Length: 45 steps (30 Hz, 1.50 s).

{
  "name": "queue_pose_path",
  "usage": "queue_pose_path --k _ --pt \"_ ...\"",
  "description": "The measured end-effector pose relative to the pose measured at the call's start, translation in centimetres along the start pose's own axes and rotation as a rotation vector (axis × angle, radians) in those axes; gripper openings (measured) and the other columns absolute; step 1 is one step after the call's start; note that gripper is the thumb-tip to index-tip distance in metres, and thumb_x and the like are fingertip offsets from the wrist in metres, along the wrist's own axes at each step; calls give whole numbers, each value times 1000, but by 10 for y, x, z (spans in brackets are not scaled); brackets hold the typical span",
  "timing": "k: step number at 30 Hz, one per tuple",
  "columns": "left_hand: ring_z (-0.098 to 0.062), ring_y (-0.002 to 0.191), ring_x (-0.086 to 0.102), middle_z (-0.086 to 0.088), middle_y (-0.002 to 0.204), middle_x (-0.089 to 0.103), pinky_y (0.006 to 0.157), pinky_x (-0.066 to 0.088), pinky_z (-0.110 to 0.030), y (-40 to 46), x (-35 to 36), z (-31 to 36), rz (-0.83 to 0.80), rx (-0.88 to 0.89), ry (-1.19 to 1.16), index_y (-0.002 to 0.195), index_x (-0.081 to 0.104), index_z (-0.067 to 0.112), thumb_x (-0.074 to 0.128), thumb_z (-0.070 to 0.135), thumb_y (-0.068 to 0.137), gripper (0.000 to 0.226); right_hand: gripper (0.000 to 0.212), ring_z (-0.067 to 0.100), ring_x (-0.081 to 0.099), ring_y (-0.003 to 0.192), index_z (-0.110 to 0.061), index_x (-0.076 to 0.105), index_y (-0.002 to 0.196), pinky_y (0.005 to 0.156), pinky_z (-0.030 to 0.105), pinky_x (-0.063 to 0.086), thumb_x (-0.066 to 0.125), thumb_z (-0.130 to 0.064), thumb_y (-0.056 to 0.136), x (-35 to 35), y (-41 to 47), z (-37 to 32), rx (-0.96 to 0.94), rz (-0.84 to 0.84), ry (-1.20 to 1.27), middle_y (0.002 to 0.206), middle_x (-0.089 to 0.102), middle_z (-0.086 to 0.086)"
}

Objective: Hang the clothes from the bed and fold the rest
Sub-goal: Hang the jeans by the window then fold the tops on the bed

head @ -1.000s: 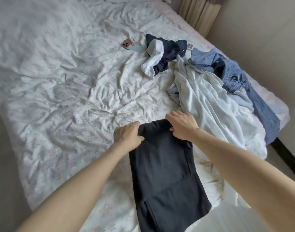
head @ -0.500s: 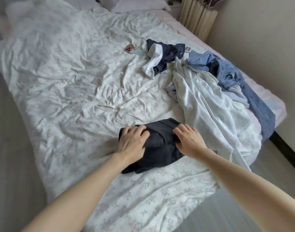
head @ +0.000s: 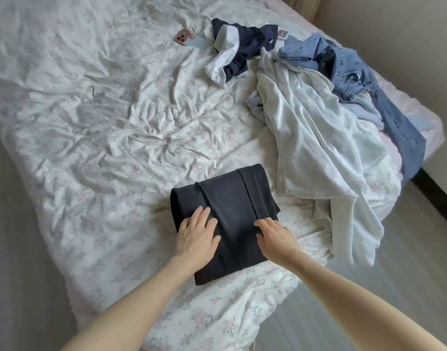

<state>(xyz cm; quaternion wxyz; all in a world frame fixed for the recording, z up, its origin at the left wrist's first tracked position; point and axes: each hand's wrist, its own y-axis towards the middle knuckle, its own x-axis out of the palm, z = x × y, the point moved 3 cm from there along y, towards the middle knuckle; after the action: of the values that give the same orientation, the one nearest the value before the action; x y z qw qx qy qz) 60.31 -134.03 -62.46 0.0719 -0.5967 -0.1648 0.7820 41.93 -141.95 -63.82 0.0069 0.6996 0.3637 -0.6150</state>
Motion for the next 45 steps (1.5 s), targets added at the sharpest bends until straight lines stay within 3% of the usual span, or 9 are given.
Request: queue_pose_path --k 5,11,15,19,23,33,38,41,45 --pt "-31 118 41 -17 129 43 94 36 -38 45 -33 -33 301 -473 -387 125 47 2 49 24 93 39 35 24 40 122 -13 43 131 93 36 39 36 -21 97 -28 47 -3 228 136 287 131 43 5" --pt "-34 118 42 -18 128 43 84 42 -45 82 -36 -75 121 -714 -420 124 43 0 48 33 93 46 29 29 49 113 -6 54 117 88 36 41 39 -19 97 -54 100 8 357 195 382 122 52 11" --pt "-35 104 55 -16 114 57 81 48 -42 87 -25 -93 43 -764 -365 121 41 -2 44 50 91 60 26 27 56 94 -8 54 100 76 35 44 45 -31 94 -54 125 8 449 119 420 99 60 8" --pt "-29 84 58 -9 88 62 73 43 -33 86 -22 -96 -29 -738 -237 96 60 6 32 49 94 52 25 26 54 92 -16 42 93 91 42 44 48 -40 92 -56 139 3 505 95 355 94 55 3" --pt "-29 76 52 -11 89 64 73 41 -34 88 -21 -90 75 -698 -336 73 47 12 33 28 95 31 21 29 53 102 -8 51 104 93 40 35 41 -23 95 -62 147 -3 500 111 279 105 59 8" --pt "-21 68 47 -3 72 51 60 34 -31 77 -14 -101 242 -877 -568 71 46 11 30 33 97 37 18 30 52 98 -4 47 105 84 38 23 39 -6 88 -70 141 1 503 226 216 99 59 9" --pt "-30 104 49 -11 116 50 79 41 -40 72 -10 -102 273 -826 -606 100 47 12 44 35 93 24 23 27 42 114 -8 48 114 93 41 30 41 -21 97 -56 121 17 406 303 252 121 50 9" --pt "-28 126 34 -5 135 41 96 33 -46 85 -25 -97 287 -533 -315 126 48 15 45 46 91 47 49 28 35 128 -10 34 137 103 45 31 46 -32 95 -37 101 21 386 281 395 138 36 11" --pt "-20 132 33 1 142 40 103 28 -42 130 -27 -62 -113 -78 -181 136 41 25 37 70 83 69 69 25 23 139 -15 10 149 112 42 25 47 -37 95 -8 85 11 313 113 494 152 20 8"
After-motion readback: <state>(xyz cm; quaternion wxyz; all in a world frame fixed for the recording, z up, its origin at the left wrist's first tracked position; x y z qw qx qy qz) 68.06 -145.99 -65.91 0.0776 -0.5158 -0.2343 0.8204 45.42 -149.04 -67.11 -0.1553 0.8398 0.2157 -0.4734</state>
